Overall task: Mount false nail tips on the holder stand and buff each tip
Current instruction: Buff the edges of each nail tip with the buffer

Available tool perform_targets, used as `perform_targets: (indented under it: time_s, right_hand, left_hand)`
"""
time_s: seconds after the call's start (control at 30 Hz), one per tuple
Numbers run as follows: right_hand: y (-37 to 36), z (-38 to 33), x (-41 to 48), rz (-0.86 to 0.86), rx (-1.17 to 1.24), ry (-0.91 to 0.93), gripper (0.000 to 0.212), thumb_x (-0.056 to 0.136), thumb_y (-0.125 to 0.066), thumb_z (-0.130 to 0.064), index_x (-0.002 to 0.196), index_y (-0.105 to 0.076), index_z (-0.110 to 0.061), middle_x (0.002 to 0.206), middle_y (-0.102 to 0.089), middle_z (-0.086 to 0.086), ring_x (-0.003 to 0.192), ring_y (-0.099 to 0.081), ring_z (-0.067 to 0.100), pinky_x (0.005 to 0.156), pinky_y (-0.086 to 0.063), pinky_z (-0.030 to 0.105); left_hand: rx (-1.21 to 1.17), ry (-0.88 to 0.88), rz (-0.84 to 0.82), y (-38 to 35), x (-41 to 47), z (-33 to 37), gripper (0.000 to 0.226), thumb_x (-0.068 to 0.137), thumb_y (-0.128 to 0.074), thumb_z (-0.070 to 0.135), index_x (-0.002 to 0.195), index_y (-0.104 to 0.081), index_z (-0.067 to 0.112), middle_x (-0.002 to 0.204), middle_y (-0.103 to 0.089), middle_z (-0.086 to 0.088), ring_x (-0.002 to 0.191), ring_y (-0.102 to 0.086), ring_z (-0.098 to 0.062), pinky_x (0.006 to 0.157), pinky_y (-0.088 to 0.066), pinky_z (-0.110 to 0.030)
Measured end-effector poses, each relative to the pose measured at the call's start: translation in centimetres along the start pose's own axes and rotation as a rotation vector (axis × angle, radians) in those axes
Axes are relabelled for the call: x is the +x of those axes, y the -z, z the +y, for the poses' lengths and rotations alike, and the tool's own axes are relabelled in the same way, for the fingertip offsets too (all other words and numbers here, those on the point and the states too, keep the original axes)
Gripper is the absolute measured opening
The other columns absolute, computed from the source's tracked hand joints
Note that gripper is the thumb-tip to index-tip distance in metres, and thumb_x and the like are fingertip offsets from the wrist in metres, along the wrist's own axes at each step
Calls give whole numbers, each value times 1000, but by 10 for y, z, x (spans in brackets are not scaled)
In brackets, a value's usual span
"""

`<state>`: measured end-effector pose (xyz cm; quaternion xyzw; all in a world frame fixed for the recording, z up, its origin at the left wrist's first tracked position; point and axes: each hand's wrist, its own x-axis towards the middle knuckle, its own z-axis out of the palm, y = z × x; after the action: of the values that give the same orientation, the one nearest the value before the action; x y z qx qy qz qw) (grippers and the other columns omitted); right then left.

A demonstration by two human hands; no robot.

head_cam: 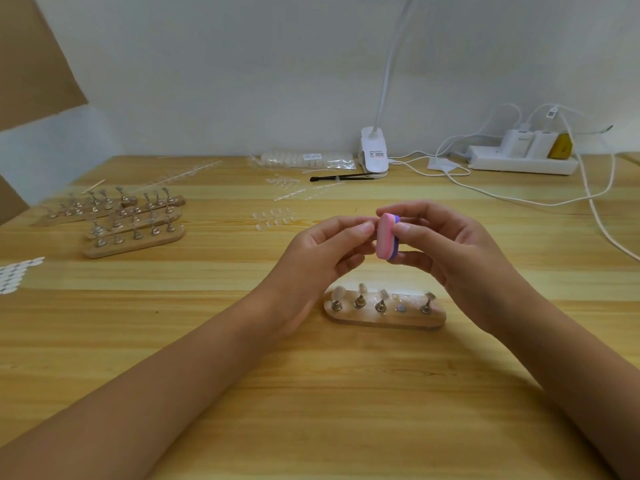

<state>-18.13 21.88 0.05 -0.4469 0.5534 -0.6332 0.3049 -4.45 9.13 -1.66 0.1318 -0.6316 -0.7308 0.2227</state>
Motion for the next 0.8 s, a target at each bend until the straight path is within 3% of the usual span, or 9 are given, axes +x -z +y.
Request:
perform_targets:
  time_s: [0.2,0.37,0.43,0.53,0.7,0.8]
  right_hand:
    - [-1,-1,-1,-12,0,-12,34,78,-66,-30,107,-69,-13,94,-72,2,90,-69,17,75,-55,24]
    - [-3,-1,-1,-23,-26,-15,30,81,-66,-31,105,-71,-16,100,-71,12,92,-69,21,75,-56,24]
    - [-2,-1,-1,-22,-23,-7,28,81,-66,-32,104,-72,-18,99,-71,9,91,-69,19,77,-56,25]
    - [-2,-1,-1,-28,-25,-3,30,80,-66,-34,105,-73,-20,98,-71,7,91,-69,18,79,-56,27]
    - [-2,-2,-1,-43,6,11,31,79,-68,-29,106,-70,-16,97,-72,4,91,-70,18,77,-56,24]
    - [-4,-2,-3,-76,21,1,29,76,-71,-28,101,-69,-14,95,-72,5,90,-71,20,77,-57,26]
  left_hand:
    - [-122,50,-7,1,3,-1,11,86,-70,26,95,-70,19,90,-72,2,85,-68,-7,78,-53,-19]
    - [-120,110,-78,-1,2,0,4,83,-67,22,82,-71,24,89,-71,-2,80,-67,-8,63,-51,-15]
    - [-91,120,-97,-1,2,0,2,81,-70,24,81,-72,25,91,-71,-3,81,-67,-7,70,-50,-18]
    - [-69,101,-102,-1,2,0,7,75,-76,29,81,-73,27,92,-72,-3,85,-68,-8,88,-40,-33]
    - [-21,11,-31,1,2,4,6,79,-72,30,76,-72,34,86,-70,5,84,-66,-7,79,-52,-18]
    - [-9,-11,-9,2,2,4,8,83,-67,29,78,-70,34,89,-71,6,87,-66,-9,85,-53,-24]
